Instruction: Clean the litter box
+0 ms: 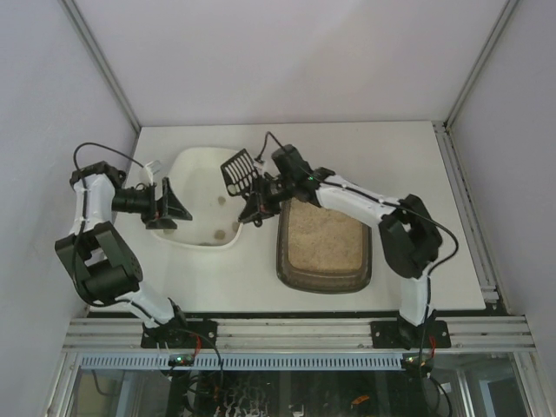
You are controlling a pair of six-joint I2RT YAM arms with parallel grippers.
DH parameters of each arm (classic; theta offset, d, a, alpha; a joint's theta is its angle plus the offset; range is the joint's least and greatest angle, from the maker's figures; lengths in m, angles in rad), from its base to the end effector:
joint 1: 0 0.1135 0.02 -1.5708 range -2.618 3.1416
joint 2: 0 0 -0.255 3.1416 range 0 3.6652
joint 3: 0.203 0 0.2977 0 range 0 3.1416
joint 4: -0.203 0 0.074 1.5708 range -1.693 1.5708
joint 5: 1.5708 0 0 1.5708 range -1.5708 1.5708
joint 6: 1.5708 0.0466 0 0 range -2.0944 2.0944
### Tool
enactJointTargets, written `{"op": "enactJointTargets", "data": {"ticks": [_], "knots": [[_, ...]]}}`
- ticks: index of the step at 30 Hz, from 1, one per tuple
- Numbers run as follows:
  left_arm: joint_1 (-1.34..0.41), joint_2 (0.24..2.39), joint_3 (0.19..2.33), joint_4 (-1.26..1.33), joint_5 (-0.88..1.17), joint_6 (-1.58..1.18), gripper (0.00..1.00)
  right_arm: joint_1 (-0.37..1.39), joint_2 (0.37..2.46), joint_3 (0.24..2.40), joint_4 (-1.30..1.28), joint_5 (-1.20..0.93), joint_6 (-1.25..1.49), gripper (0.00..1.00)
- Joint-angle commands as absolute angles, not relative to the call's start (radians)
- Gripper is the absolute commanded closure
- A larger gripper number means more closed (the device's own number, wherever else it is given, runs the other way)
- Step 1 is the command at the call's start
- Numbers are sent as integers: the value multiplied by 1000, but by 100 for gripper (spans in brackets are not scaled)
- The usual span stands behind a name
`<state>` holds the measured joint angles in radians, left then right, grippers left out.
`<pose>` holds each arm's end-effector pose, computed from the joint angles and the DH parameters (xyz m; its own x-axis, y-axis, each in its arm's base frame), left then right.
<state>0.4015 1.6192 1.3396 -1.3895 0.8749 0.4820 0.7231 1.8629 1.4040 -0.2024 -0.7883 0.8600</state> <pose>0.3076 0.0917 0.2420 -0.9599 -0.0847 -0.2671 0.1412 0.6771 -0.7223 0.3273 0.3330 0.2167 -0.9720 -0.1452 -0.1848 -0.2292 0.4113 0.8822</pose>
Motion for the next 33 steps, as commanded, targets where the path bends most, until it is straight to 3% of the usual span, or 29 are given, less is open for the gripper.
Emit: {"op": "enactJointTargets", "data": {"ticks": [1,6,14,19,26,33], "knots": [[488,1557,1402,-1374,910,469,0,800,2048,1782,-722,-505,609,100],[494,1515,1391,-1273,728,387,0,866,2225,2104,-1018,-288,520,100],[492,1366,1280,-991,373,241,0,916,2344,2325,-1207,-83,435,100],[492,1280,1263,-901,256,206,0,933,2340,2332,-1204,16,373,100],[491,1259,1386,-1033,485,309,0,988,2329,2345,-1182,152,260,100],[488,1383,1553,-1372,864,497,0,1089,2320,2335,-1135,388,147,100]]}}
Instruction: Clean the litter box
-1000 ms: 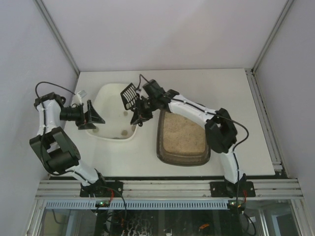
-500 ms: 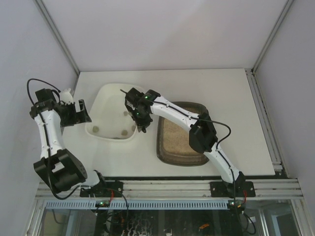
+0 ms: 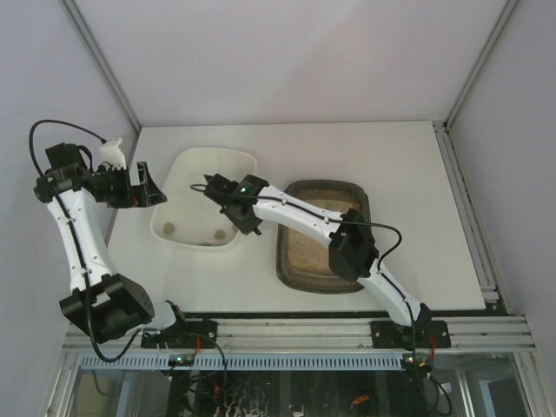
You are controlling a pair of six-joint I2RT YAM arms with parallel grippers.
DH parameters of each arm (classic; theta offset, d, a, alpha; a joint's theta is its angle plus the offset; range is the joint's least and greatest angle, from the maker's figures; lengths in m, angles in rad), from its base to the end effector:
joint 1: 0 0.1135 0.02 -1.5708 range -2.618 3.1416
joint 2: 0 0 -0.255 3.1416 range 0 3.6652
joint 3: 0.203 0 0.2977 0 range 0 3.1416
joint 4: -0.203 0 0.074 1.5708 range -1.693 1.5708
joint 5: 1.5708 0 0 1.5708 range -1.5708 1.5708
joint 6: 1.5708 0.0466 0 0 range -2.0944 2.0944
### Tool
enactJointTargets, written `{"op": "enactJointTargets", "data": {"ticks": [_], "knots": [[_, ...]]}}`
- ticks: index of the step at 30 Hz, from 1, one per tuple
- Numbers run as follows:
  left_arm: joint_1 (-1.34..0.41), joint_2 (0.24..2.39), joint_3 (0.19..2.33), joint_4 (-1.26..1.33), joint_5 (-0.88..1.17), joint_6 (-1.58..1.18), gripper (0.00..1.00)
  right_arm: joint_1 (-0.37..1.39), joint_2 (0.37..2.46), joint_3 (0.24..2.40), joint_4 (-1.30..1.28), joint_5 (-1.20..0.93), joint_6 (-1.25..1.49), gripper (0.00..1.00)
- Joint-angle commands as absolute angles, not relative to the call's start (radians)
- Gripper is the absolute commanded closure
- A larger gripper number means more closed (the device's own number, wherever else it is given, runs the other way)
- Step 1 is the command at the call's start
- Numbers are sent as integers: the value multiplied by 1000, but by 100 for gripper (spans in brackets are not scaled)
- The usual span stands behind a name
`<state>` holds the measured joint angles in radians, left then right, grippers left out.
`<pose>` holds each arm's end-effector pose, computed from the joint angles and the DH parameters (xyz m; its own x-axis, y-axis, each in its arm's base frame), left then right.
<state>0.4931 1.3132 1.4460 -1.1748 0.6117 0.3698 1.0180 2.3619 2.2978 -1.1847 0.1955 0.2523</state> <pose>0.2705 0.1150 0.3614 -0.7570 -0.0709 -0.6496 0.1515 0.9480 -0.2800 0.2881 0.4498 0.2204 -0.6827 -0.6401 -0.3524 -0.6528 0.7510 -0.0994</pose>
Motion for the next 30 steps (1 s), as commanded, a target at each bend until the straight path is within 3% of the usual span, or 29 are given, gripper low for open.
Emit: {"op": "enactJointTargets", "data": {"ticks": [1,3,9,14,19,24,30], "knots": [[476,1406,1571,-1374,817,468,0,1100,2322,2335,-1129,422,138,100],[459,1405,1569,-1306,706,408,0,1112,2325,2336,-1121,450,132,100],[456,1144,1383,-933,405,220,0,1105,2303,2329,-1104,435,181,100],[457,1077,1396,-885,324,95,0,1062,2227,2242,-1027,302,229,100],[439,1132,1439,-995,474,122,0,1031,2156,2205,-1047,309,314,100],[253,1184,1442,-961,295,121,0,998,1937,1959,-1026,275,420,100],[82,1289,1490,-912,341,69,0,994,1765,1746,-1237,388,615,100]]}}
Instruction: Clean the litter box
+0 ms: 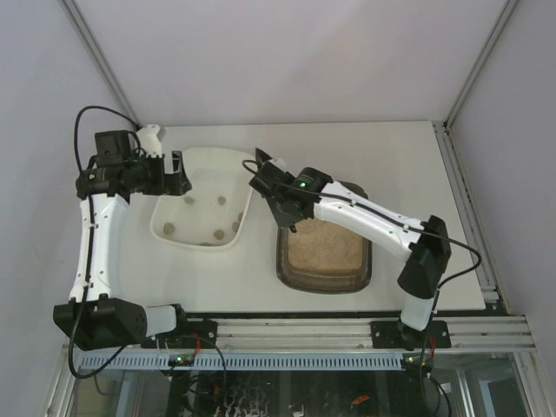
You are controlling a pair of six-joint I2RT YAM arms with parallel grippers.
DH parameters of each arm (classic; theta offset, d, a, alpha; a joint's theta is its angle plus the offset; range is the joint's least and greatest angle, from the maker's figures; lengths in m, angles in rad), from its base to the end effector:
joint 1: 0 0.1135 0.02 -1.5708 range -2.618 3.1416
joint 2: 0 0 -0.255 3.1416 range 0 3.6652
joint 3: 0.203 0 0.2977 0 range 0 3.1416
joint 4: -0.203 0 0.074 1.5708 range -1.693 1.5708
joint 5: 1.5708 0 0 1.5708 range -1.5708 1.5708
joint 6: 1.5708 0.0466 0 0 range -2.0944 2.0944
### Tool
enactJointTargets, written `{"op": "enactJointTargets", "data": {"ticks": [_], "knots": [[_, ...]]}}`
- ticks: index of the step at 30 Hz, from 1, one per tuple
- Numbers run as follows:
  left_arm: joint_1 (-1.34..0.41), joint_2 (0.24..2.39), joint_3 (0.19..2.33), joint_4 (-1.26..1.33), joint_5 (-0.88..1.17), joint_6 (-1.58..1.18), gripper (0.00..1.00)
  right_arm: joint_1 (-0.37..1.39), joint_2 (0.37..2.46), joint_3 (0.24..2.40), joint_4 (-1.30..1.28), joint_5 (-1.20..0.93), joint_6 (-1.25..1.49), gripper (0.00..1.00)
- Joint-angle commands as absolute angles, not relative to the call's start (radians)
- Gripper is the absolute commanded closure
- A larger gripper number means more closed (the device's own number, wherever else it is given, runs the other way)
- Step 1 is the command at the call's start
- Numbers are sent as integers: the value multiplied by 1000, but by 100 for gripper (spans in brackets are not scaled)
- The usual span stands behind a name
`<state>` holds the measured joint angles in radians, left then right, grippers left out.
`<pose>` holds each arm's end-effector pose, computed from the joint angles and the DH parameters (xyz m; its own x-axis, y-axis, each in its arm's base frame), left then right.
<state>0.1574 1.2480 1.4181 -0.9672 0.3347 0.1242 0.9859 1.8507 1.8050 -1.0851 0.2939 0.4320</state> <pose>0.2975 0.0317 0.3794 -0.6913 0.0088 -0.7225 0.1656 0.9752 -0.1466 0.2514 0.3552 0.2979 -0.7592 -0.4207 -0.4965 -0.4537 0.8892 -0.0597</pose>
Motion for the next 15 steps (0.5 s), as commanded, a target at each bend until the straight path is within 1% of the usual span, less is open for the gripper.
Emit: {"op": "enactJointTargets", "data": {"ticks": [1,4,5,9,15], "knots": [[57,1308,1502,-904,344,57,0,999,1764,1737,-1352,425,662,100],[-17,1361,1532,-872,333,24,0,1041,1787,1697,-1586,562,806,100],[-54,1378,1540,-865,320,15,0,1057,1789,1659,-1600,586,809,100],[-147,1446,1576,-862,276,-5,0,1059,1766,1494,-1601,530,886,100],[-175,1470,1575,-844,288,-23,0,1048,1755,1370,-1600,500,918,100]]}}
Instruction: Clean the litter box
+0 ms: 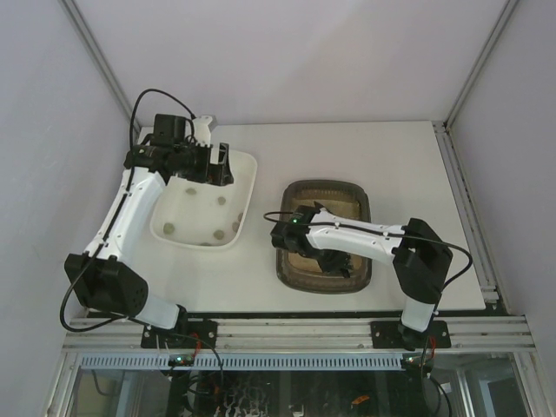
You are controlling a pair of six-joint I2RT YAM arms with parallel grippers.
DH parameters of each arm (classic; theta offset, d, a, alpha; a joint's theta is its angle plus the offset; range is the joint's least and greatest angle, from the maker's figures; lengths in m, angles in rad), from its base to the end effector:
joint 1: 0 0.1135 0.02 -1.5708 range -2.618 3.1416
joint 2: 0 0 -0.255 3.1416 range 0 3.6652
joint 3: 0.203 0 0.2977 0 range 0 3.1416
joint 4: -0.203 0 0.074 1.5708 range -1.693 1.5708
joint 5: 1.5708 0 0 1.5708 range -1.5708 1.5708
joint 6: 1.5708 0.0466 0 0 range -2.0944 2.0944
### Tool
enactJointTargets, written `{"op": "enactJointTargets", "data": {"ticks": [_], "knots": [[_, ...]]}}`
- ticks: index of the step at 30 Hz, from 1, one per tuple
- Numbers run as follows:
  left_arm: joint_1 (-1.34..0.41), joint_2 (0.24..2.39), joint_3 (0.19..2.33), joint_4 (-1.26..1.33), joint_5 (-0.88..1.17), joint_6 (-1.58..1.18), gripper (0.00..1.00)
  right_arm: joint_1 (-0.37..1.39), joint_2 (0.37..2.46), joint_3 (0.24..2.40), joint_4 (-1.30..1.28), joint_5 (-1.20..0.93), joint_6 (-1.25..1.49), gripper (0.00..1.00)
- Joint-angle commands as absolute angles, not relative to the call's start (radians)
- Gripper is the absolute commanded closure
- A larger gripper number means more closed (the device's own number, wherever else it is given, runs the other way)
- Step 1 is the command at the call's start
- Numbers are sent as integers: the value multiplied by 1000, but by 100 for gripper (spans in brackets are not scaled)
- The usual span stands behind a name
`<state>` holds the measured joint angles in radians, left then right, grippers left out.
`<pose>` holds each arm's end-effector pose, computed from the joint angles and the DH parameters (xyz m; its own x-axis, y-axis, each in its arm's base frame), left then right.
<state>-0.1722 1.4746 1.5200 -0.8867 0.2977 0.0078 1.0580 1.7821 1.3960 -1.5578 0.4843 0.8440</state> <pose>0.3554 -0.0757 0.3521 -0.7317 0.1348 -0.6682 0.3622 0.9073 -0.2135 0.1780 0.2719 0.2013 -0.9421 -0.3252 -0.0818 -0.2263 0.7966 -0.5605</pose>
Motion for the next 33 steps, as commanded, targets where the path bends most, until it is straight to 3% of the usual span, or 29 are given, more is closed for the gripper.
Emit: {"op": "enactJointTargets", "data": {"ticks": [1,23,33], "knots": [[-174,1473,1573,-844,288,-23,0,1044,1757,1360,-1601,499,919,100],[-177,1466,1473,-807,330,-28,0,782,1778,1398,-1505,307,597,100],[-177,1461,1421,-756,313,15,0,786,1956,1576,-1596,430,625,100]]}}
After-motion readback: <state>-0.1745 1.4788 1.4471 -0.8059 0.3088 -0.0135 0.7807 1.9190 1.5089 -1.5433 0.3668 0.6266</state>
